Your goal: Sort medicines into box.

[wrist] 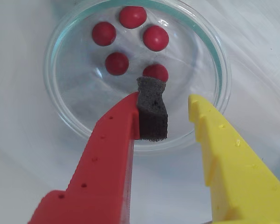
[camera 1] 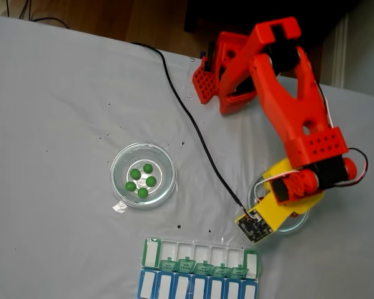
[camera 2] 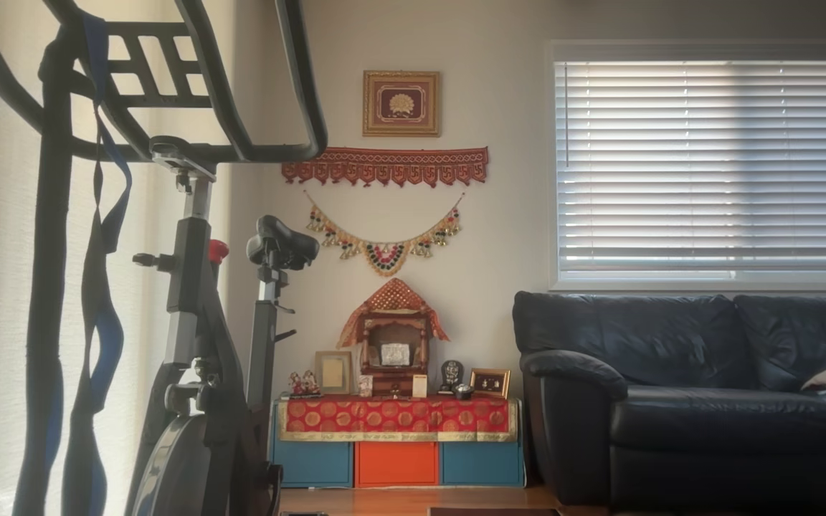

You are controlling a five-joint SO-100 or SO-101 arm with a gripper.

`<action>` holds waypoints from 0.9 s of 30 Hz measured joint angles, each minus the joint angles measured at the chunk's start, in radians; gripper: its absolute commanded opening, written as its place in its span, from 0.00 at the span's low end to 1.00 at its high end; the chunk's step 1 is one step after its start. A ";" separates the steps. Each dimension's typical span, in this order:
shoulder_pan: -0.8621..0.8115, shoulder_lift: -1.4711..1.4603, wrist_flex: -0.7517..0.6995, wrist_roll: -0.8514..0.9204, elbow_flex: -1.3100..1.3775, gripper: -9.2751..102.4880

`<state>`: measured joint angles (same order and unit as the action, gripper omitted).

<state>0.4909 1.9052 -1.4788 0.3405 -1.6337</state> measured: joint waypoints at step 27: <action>0.025 -0.092 0.133 -0.025 0.000 0.25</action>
<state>0.5154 1.8132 -1.3453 0.3160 -1.6337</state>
